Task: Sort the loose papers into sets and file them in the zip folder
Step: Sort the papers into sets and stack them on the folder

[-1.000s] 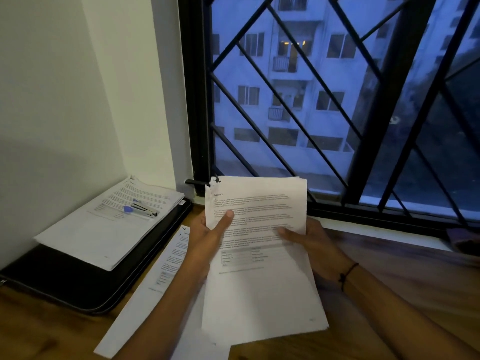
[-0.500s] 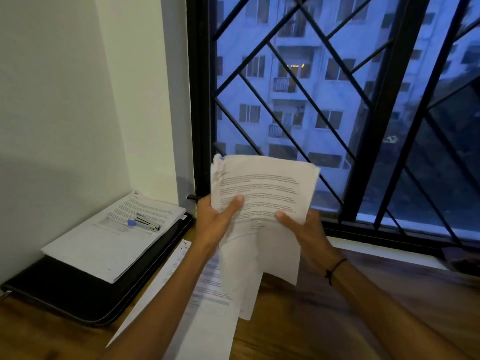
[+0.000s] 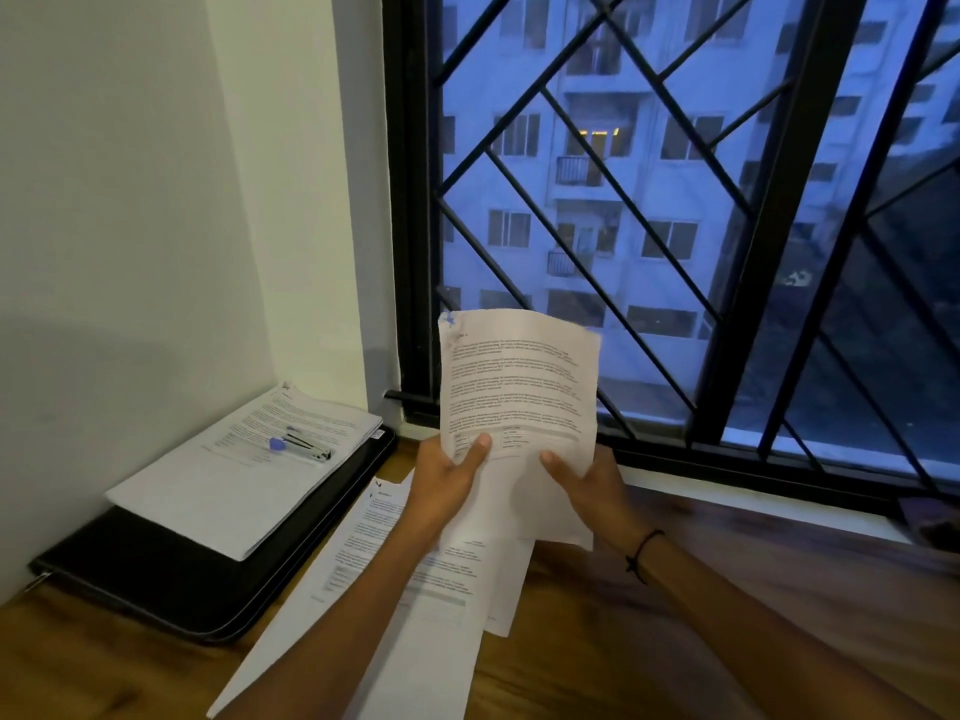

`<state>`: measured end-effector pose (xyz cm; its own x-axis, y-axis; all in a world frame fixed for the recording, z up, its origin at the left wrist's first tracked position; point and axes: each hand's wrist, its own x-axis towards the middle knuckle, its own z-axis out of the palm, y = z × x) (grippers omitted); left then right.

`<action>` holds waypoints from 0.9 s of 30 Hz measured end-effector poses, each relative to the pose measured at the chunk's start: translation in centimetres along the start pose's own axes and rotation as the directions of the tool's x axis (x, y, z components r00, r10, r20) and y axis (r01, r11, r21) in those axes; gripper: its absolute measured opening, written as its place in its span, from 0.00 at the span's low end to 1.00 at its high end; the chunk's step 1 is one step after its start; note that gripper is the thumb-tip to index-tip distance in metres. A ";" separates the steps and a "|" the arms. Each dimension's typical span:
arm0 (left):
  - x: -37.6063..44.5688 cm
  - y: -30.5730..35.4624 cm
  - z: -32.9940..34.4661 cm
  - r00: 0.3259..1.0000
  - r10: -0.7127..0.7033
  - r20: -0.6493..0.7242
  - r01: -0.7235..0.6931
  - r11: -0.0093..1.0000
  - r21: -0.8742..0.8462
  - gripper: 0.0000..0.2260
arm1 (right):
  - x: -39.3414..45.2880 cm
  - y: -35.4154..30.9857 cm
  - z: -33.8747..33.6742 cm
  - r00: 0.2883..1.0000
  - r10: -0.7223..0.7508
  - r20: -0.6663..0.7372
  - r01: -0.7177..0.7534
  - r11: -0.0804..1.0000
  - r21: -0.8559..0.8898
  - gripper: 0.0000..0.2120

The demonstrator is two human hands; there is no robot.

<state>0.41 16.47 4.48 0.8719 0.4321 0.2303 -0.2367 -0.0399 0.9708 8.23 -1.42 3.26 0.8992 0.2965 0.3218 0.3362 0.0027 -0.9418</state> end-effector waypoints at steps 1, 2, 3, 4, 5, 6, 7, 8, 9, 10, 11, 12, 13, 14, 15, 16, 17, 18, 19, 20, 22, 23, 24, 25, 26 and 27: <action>0.0 0.0 0.1 1.000 -0.014 -0.012 0.014 1.000 -0.001 0.06 | 0.2 -0.2 0.1 1.000 -0.005 -0.017 0.005 1.000 -0.022 0.09; 0.1 0.3 0.1 0.999 -0.024 -0.028 0.023 1.000 -0.012 0.07 | 0.6 -0.5 0.0 0.999 -0.017 -0.032 0.016 0.999 -0.043 0.08; 0.3 0.5 -0.1 0.999 -0.023 -0.035 0.023 1.000 -0.020 0.08 | 1.1 -1.0 -0.2 0.999 -0.032 -0.043 0.029 0.997 -0.071 0.07; 0.5 1.0 -0.4 0.999 -0.013 -0.034 0.012 1.000 -0.029 0.10 | 1.7 -1.5 -0.5 0.998 -0.045 -0.040 0.041 0.994 -0.103 0.07; 0.8 1.4 -1.0 1.000 0.012 -0.027 -0.013 0.999 -0.032 0.13 | 2.2 -2.1 -0.7 0.998 -0.065 -0.013 0.063 0.990 -0.128 0.06; 0.9 1.9 -1.6 0.999 0.036 -0.027 -0.037 0.998 -0.052 0.16 | 2.7 -2.5 -1.2 0.996 -0.083 0.031 0.087 0.984 -0.158 0.05; 1.3 2.5 -2.4 0.997 0.058 -0.041 -0.061 0.996 -0.071 0.19 | 3.1 -3.2 -1.5 0.991 -0.101 0.088 0.116 0.976 -0.184 0.06; 1.6 3.1 -3.3 0.994 0.090 -0.068 -0.096 0.991 -0.094 0.22 | 3.5 -3.7 -1.8 0.984 -0.104 0.145 0.136 0.963 -0.231 0.05; 2.0 3.9 -4.3 0.984 0.138 -0.109 -0.148 0.985 -0.088 0.25 | 4.0 -4.1 -2.1 0.974 -0.101 0.204 0.161 0.939 -0.303 0.03; 2.3 4.7 -5.2 0.966 0.206 -0.158 -0.214 0.976 -0.035 0.28 | 4.5 -4.5 -2.3 0.962 -0.090 0.257 0.189 0.900 -0.394 0.02; 2.6 5.6 -6.2 0.937 0.292 -0.193 -0.284 0.956 0.072 0.33 | 5.1 -5.1 -2.5 0.949 -0.076 0.306 0.223 0.847 -0.483 0.06; 2.9 6.4 -7.2 0.904 0.383 -0.192 -0.347 0.917 0.195 0.37 | 5.6 -5.7 -2.5 0.935 -0.052 0.351 0.254 0.788 -0.560 0.10; 3.1 7.3 -8.2 0.870 0.467 -0.156 -0.405 0.860 0.311 0.41 | 6.2 -6.4 -2.4 0.919 -0.031 0.392 0.292 0.721 -0.628 0.12; 3.1 8.3 -8.9 0.845 0.527 -0.089 -0.453 0.795 0.403 0.42 | 6.7 -7.3 -2.1 0.901 -0.019 0.433 0.343 0.645 -0.684 0.14; 3.2 9.2 -9.5 0.835 0.550 0.001 -0.487 0.739 0.465 0.40 | 7.1 -8.3 -1.7 0.878 -0.004 0.478 0.395 0.569 -0.721 0.14; 3.1 10.0 -9.9 0.840 0.532 0.108 -0.509 0.704 0.494 0.37 | 7.6 -9.0 -1.2 0.857 0.021 0.515 0.437 0.502 -0.747 0.13; 3.2 10.5 -10.1 0.855 0.475 0.207 -0.510 0.700 0.499 0.31 | 7.9 -9.9 -0.6 0.835 0.051 0.548 0.471 0.449 -0.759 0.11; 3.1 10.7 -10.2 0.866 0.407 0.289 -0.500 0.717 0.486 0.25 | 8.2 -10.6 0.1 0.818 0.075 0.571 0.499 0.402 -0.768 0.10; 3.0 10.5 -10.2 0.882 0.348 0.318 -0.465 0.751 0.468 0.19 | 8.5 -11.1 1.0 0.804 0.086 0.588 0.528 0.352 -0.773 0.12; 2.8 10.0 -10.2 0.908 0.304 0.289 -0.408 0.800 0.439 0.14 | 8.9 -11.4 1.7 0.802 0.091 0.590 0.540 0.312 -0.782 0.12; 2.4 8.4 -10.5 0.963 0.238 0.124 -0.268 0.888 0.373 0.11 | 9.3 -12.1 2.3 0.812 0.087 0.578 0.540 0.267 -0.798 0.12; 2.2 7.5 -10.7 0.974 0.225 0.034 -0.223 0.914 0.340 0.12 | 9.5 -12.4 2.1 0.822 0.086 0.562 0.529 0.249 -0.811 0.17; 1.9 6.7 -11.0 0.976 0.210 -0.049 -0.187 0.935 0.300 0.13 | 9.8 -12.6 1.5 0.838 0.078 0.540 0.510 0.238 -0.826 0.20; 1.8 5.8 -11.5 0.977 0.177 -0.122 -0.143 0.958 0.250 0.13 | 9.8 -12.6 0.8 0.855 0.069 0.515 0.486 0.244 -0.839 0.21; 1.7 5.0 -11.9 0.975 0.133 -0.180 -0.098 0.976 0.194 0.14 | 9.9 -12.2 0.0 0.868 0.047 0.494 0.461 0.296 -0.837 0.19; 1.6 4.3 -12.3 0.971 0.088 -0.221 -0.056 0.988 0.147 0.16 | 9.6 -11.7 -0.7 0.875 0.032 0.484 0.432 0.402 -0.807 0.16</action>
<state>-4.45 28.08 8.18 0.7314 0.6151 0.2944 -0.2196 -0.1963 0.9556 13.16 0.74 17.49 0.6616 0.7215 0.2042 0.7497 -0.6418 -0.1611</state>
